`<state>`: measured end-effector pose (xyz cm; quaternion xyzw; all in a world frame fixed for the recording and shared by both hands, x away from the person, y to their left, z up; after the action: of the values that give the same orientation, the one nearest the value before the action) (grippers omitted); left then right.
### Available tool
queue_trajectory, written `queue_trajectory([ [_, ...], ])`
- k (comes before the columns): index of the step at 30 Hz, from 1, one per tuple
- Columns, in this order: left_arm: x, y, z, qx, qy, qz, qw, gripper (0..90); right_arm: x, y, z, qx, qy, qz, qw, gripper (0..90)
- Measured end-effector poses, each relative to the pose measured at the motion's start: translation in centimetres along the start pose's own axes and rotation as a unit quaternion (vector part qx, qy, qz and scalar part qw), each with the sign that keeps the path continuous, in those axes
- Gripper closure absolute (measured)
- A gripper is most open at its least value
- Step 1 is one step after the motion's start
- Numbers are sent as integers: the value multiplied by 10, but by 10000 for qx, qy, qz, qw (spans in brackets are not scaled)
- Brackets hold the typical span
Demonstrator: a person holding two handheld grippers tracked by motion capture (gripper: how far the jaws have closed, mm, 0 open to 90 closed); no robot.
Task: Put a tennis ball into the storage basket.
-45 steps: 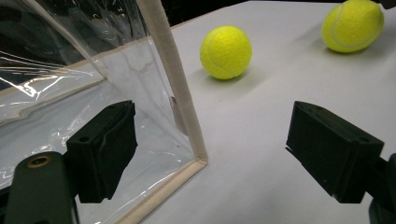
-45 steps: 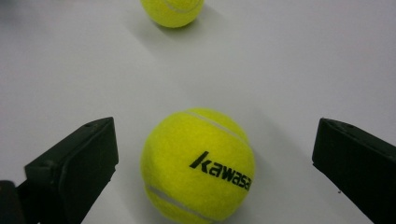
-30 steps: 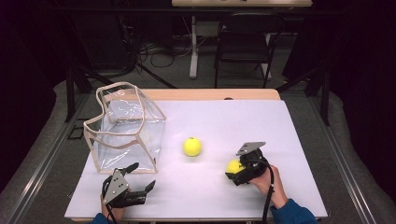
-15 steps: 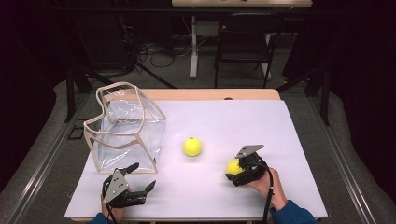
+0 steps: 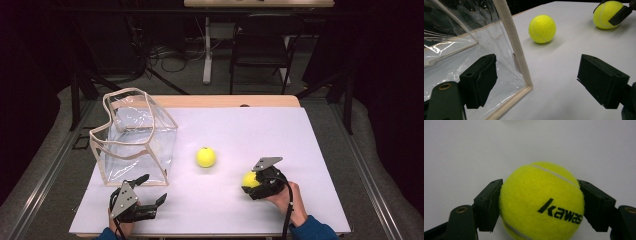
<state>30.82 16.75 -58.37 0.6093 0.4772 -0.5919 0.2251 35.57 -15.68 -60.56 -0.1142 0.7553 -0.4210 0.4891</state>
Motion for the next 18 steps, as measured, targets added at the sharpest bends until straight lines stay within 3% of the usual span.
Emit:
queue_trajectory([
  [18,0,0,1,7,0,-8,10000,157,-7,-8,-3,51,-165,254,9995,255],
])
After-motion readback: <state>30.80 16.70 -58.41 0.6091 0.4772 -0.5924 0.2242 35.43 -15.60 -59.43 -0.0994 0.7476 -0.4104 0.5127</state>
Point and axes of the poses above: each handheld gripper's, and its own axes: y roughly forward along the jaws, x roughly out of its underside, z roughly to its right, the point moved 9 cm from there along y, roughly forward along the jaws, and after that the axes turned 14 degrees about -x, right-handed, at the moved point
